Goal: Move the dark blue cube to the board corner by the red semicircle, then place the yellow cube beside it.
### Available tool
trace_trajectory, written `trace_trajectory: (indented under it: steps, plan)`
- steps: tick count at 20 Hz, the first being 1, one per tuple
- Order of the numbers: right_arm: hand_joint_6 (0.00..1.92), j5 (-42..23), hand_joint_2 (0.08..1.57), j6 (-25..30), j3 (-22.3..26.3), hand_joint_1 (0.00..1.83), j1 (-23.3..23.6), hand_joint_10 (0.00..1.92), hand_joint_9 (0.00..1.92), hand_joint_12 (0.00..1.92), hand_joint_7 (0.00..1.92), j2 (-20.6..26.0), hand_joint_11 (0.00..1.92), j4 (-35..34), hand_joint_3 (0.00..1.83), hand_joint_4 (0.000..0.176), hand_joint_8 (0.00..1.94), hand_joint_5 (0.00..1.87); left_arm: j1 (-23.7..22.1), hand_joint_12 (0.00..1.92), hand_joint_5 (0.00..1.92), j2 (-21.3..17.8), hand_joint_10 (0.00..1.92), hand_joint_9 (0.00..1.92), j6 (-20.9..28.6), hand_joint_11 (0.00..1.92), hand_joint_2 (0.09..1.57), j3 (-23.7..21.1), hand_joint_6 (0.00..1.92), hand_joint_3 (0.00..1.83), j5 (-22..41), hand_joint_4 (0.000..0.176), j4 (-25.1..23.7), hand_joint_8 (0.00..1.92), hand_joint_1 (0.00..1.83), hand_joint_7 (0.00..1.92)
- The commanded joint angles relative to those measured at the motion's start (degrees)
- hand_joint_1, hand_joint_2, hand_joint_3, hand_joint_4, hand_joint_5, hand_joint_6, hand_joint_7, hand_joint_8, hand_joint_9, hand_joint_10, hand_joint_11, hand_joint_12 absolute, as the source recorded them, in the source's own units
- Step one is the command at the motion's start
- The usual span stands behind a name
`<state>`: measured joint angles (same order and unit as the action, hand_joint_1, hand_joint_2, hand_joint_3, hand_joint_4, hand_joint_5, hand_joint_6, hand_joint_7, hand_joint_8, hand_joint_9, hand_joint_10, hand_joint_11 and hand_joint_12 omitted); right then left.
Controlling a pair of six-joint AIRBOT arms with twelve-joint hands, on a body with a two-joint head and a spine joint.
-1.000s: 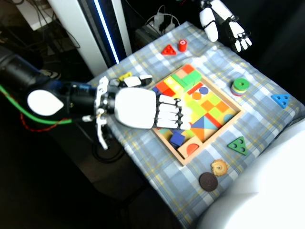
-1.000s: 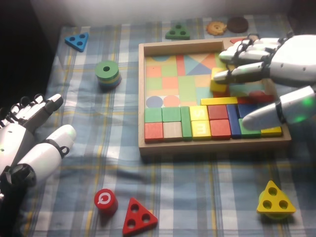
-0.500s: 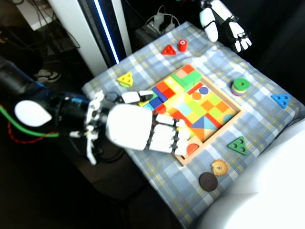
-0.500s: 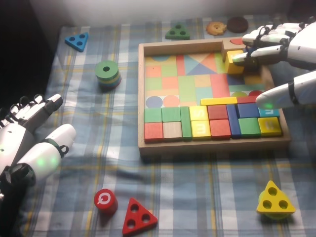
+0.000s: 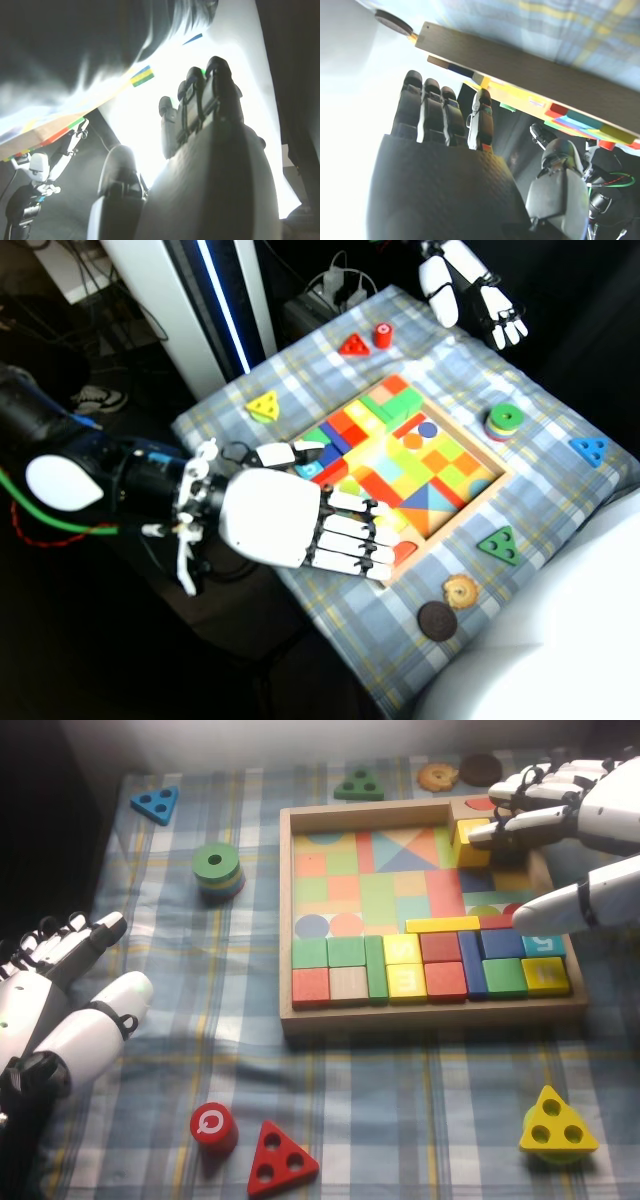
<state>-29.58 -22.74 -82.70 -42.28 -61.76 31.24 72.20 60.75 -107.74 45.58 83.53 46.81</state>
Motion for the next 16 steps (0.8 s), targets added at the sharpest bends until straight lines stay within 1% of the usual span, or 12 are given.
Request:
trace_trajectory:
  steps: [1,4,5,7,8,9,10,11,12,14,15,16]
  plan:
    - [0.0,-4.58,0.92,-0.17,0.33,0.0,1.1,0.0,0.0,0.0,0.0,-0.11,0.0,-1.85,0.0,0.129,0.0,0.27,-0.2,0.0,0.31,0.13,0.0,0.14,0.4,0.0,1.4,0.07,0.0,0.0,6.57,0.064,-2.56,0.0,0.11,0.17]
    - [0.0,-5.29,0.92,-0.17,1.22,0.0,1.67,0.0,0.0,0.0,0.0,0.1,0.0,-1.85,0.0,0.117,0.0,0.27,-0.17,0.0,0.31,0.11,0.0,0.13,0.4,0.0,1.4,0.11,0.0,0.0,6.6,0.063,-2.51,0.0,0.08,0.16]
    - [0.0,-5.48,0.93,-0.17,1.42,0.0,1.83,0.0,0.0,0.0,0.0,0.26,0.0,-1.85,0.01,0.118,0.0,0.27,-0.15,0.0,0.31,0.11,0.0,0.14,0.4,0.0,1.4,0.12,0.0,0.0,6.6,0.066,-2.47,0.0,0.09,0.17]
    - [0.0,-5.61,0.94,-0.17,1.63,0.0,1.99,0.0,0.0,0.0,0.0,0.51,0.0,-1.85,0.01,0.113,0.0,0.28,-0.09,0.0,0.31,0.11,0.0,0.14,0.4,0.0,1.4,0.1,0.0,0.0,6.59,0.062,-2.46,0.0,0.09,0.16]
    - [0.0,-5.61,0.95,-0.18,1.75,0.0,2.01,0.0,0.0,0.0,0.0,0.7,0.0,-1.85,0.01,0.119,0.0,0.28,-0.08,0.0,0.31,0.12,0.0,0.13,0.4,0.0,1.4,0.09,0.0,0.0,6.59,0.056,-2.46,0.0,0.09,0.16]
    - [0.0,-5.61,0.95,-0.18,1.91,0.0,2.01,0.0,0.0,0.0,0.0,0.95,0.0,-1.85,0.01,0.13,0.0,0.27,-0.08,0.0,0.31,0.11,0.0,0.13,0.4,0.0,1.4,0.09,0.0,0.0,6.57,0.058,-2.46,0.0,0.11,0.17]
    - [0.0,-5.61,0.98,-0.18,2.15,0.0,2.01,0.0,0.0,0.0,0.0,1.26,0.0,-1.85,0.02,0.11,0.0,0.28,-0.08,0.0,0.3,0.11,0.0,0.14,0.4,0.0,1.4,0.11,0.0,0.0,6.55,0.069,-2.43,0.0,0.11,0.17]
    - [0.0,-5.65,0.98,-0.18,2.52,0.0,2.16,0.0,0.0,0.0,0.0,1.65,0.0,-1.85,0.02,0.11,0.0,0.28,-0.08,0.0,0.3,0.11,0.0,0.14,0.4,0.0,1.4,0.1,0.0,0.0,6.54,0.069,-2.43,0.0,0.11,0.17]
    - [0.01,-5.86,0.98,-0.18,3.02,0.0,2.38,0.0,0.0,0.0,0.0,2.12,0.0,-1.85,0.02,0.117,0.0,0.29,-0.08,0.0,0.3,0.11,0.0,0.14,0.4,0.0,1.39,0.09,0.0,0.0,6.52,0.068,-2.42,0.0,0.11,0.16]
    - [0.0,-6.7,1.0,-0.18,4.34,0.0,2.7,0.0,0.0,0.0,0.0,3.19,0.0,-1.92,0.02,0.116,0.0,0.27,-0.07,0.0,0.3,0.12,0.0,0.12,0.4,0.0,1.4,0.08,0.0,0.0,6.5,0.062,-2.38,0.0,0.1,0.15]
    - [0.0,-7.59,1.02,-0.18,5.46,0.0,2.7,0.0,0.0,0.0,0.0,4.01,0.0,-2.53,0.02,0.122,0.0,0.26,-0.07,0.0,0.3,0.12,0.0,0.13,0.39,0.0,1.4,0.09,0.0,0.0,6.48,0.061,-2.39,0.0,0.1,0.15]
    - [0.0,-8.89,1.01,-0.37,6.68,0.0,2.7,0.0,0.0,0.0,0.0,4.93,0.0,-3.55,0.01,0.1,0.0,0.25,-0.07,0.0,0.3,0.07,0.0,0.12,0.39,0.0,1.4,0.1,0.0,0.0,6.49,0.057,-2.41,0.0,0.1,0.14]
